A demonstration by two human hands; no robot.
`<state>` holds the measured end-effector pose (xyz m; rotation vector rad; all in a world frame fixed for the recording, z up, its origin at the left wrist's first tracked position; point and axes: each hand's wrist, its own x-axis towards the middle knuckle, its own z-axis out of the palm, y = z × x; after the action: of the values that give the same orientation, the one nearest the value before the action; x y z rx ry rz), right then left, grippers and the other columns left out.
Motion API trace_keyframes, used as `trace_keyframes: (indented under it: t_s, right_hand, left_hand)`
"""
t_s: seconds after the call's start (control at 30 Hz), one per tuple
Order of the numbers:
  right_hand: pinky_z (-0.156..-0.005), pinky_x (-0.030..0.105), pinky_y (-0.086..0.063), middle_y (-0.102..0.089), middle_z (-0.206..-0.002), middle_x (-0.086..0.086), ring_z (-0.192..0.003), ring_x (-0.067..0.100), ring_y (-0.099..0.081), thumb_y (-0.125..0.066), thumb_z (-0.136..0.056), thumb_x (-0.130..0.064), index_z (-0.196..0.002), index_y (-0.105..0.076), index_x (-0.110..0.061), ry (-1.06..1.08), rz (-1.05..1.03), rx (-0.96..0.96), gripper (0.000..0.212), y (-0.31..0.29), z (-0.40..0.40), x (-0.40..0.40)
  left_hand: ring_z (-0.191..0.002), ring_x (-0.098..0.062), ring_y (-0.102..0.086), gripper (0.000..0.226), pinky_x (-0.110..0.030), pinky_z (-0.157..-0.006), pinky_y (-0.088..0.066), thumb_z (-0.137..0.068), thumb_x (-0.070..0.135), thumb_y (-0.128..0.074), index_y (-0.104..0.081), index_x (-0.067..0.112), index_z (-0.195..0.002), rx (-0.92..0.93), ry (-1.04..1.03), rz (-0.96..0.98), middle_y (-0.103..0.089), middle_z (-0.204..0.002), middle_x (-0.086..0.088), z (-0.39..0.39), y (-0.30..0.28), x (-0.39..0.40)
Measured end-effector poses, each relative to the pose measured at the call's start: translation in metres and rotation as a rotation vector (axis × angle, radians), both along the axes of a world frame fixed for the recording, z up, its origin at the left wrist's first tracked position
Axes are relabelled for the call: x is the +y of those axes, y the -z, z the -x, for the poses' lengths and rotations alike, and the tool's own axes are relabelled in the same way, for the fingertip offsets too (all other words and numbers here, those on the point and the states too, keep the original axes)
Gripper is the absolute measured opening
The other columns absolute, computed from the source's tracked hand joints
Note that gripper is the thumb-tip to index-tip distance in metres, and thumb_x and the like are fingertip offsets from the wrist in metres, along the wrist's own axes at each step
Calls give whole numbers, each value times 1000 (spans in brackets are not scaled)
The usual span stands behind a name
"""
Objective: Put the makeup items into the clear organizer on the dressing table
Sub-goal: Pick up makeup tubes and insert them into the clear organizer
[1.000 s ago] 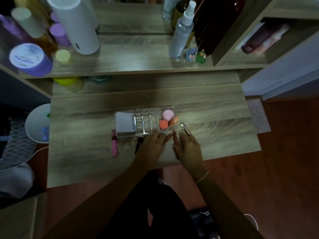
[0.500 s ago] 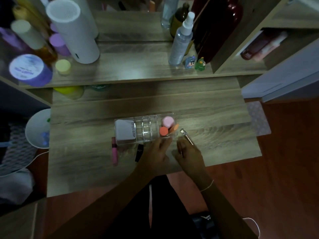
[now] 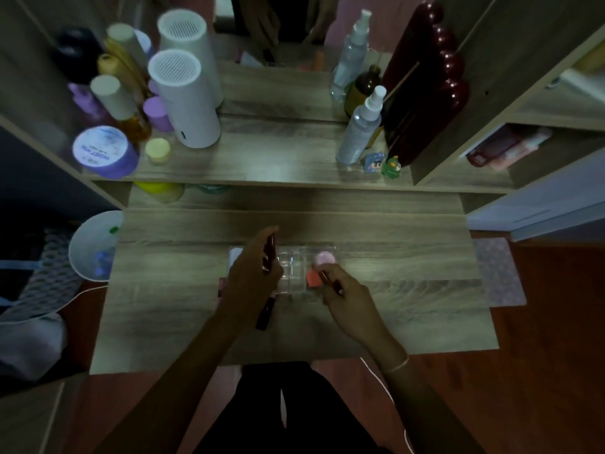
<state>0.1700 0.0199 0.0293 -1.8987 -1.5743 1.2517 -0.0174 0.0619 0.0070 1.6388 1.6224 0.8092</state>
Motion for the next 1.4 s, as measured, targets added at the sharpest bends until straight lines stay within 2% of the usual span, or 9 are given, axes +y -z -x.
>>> trace_keyframes:
  t_s: [0.1, 0.27, 0.37, 0.47, 0.6, 0.67, 0.77, 0.97, 1.4]
  right_hand:
    - [-74, 36, -55, -69, -96, -7, -80, 14, -68, -50, -95, -27, -109, -57, -41, 1, 45, 8, 21, -2, 8, 26]
    - [-43, 16, -48, -69, -86, 1, -53, 1, -65, -53, -96, -20, -113, -55, -32, -104, 84, 129, 20, -10, 45, 80]
    - [-68, 31, -58, -71, -95, 4, -76, 11, -70, -57, -94, -19, -110, -53, -30, -111, 11, 111, 20, -6, 47, 82]
    - [-86, 38, -57, -69, -107, 0, -95, 14, -68, -61, -92, -19, -115, -53, -28, -127, -54, 105, 26, -2, 46, 81]
    - [-85, 38, -57, -67, -112, -5, -95, 10, -66, -63, -90, -25, -121, -52, -31, -166, -123, 66, 33, 6, 50, 85]
    - [-88, 28, -56, -67, -117, -7, -101, 6, -66, -64, -90, -24, -127, -49, -31, -155, -137, 101, 41, 9, 52, 87]
    - [-85, 15, -54, -68, -109, -15, -97, -7, -64, -66, -88, -21, -124, -55, -29, -113, -165, 122, 38, 10, 54, 89]
    - [-84, 23, -57, -70, -101, -4, -87, 1, -66, -72, -83, -14, -103, -68, -21, -114, -285, 36, 22, 19, 56, 94]
    - [-82, 38, -53, -68, -101, 3, -93, 16, -62, -72, -81, -12, -106, -69, -17, -319, -329, -185, 26, 37, 57, 90]
  left_hand:
    - [-80, -5, -58, 59, -7, -62, -43, -84, 8, -62, -38, 28, -135, -16, 29, -21, -60, -106, 2, 6, -1, 15]
    - [-99, -3, -53, 58, -14, -80, -41, -88, 12, -60, -34, 30, -136, 26, -82, -110, -60, -122, -5, 34, 6, 37]
    - [-101, 1, -50, 56, -14, -84, -41, -89, 15, -59, -35, 31, -136, 37, -50, -94, -60, -124, -5, 29, 7, 34]
    - [-102, 0, -51, 54, -8, -82, -33, -89, 18, -59, -34, 33, -135, 0, -57, -82, -61, -123, -3, 22, 5, 29]
    - [-85, -5, -62, 51, -15, -70, -48, -91, 22, -58, -34, 34, -135, -107, -85, 2, -63, -107, 6, 23, 3, 23]
    - [-77, -12, -67, 44, -25, -64, -57, -91, 22, -60, -41, 24, -131, -123, -107, 71, -68, -101, -1, 24, 6, 22]
    - [-79, -15, -68, 29, -38, -71, -60, -88, 16, -63, -53, 13, -115, -79, -79, 152, -70, -97, -7, 24, 10, 23]
    - [-83, -19, -67, 26, -38, -71, -59, -90, 14, -58, -49, 18, -114, -43, -70, 197, -67, -100, -9, 21, 6, 25]
    - [-108, -27, -54, 26, -50, -97, -43, -87, 11, -61, -55, 9, -113, 137, 10, 186, -62, -113, -13, 16, 1, 26]
